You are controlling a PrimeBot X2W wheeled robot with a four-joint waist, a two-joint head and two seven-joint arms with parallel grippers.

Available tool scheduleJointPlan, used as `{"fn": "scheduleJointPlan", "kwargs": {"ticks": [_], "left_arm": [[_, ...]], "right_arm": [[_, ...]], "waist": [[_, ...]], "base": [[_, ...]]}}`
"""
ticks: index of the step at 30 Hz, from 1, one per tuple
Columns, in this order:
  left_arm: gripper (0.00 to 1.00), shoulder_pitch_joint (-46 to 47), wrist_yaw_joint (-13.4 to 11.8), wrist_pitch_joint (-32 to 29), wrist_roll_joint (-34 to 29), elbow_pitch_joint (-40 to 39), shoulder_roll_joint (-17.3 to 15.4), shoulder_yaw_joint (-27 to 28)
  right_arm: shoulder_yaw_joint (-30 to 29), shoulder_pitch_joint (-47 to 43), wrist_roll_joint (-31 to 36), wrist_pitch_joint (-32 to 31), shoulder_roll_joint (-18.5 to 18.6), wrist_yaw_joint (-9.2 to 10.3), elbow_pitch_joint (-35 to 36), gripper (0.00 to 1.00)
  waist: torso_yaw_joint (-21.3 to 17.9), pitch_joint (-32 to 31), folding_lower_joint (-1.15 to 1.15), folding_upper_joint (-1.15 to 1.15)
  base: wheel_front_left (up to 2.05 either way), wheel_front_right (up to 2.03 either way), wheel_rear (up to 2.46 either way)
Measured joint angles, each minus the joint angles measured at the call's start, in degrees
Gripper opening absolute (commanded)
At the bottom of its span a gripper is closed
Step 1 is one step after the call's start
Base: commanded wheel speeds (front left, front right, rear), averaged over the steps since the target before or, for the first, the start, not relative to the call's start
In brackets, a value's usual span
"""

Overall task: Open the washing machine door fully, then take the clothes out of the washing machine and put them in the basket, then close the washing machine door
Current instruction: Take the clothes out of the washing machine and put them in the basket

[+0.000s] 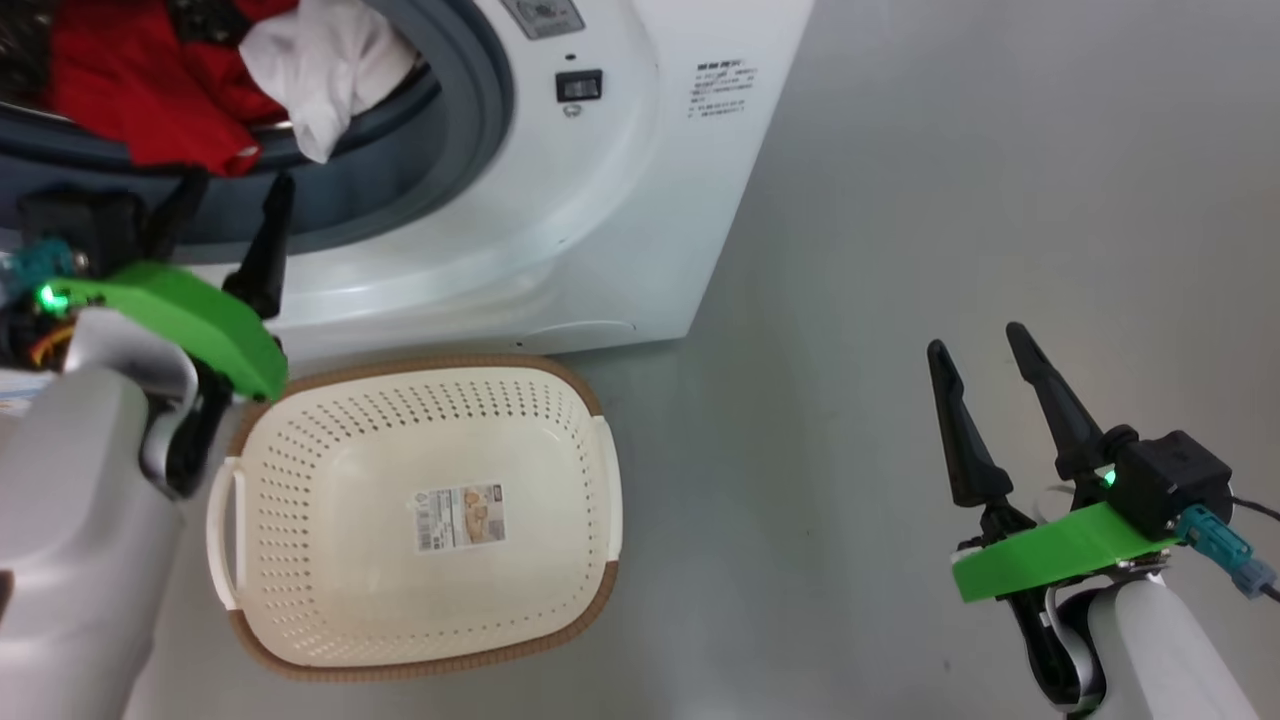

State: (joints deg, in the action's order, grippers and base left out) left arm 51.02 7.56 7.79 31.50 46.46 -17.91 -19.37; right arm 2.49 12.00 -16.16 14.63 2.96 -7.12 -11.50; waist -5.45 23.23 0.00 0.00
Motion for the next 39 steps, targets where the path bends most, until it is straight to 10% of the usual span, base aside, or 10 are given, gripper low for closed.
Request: {"fn": "scheduleJointPlan", "kwargs": {"ticks": [39], "left_arm": [[1.00, 23.55, 0.00, -3.42, 17.29, 15.55, -6.58, -22.79]], "right_arm": [[3.78, 6.23, -3.12, 0.01, 0.01, 0.00, 1.35, 1.00]], "waist": [[-6.04, 11.93, 0.00, 0.00]], "base": [[0.00, 0.00, 0.00]]}}
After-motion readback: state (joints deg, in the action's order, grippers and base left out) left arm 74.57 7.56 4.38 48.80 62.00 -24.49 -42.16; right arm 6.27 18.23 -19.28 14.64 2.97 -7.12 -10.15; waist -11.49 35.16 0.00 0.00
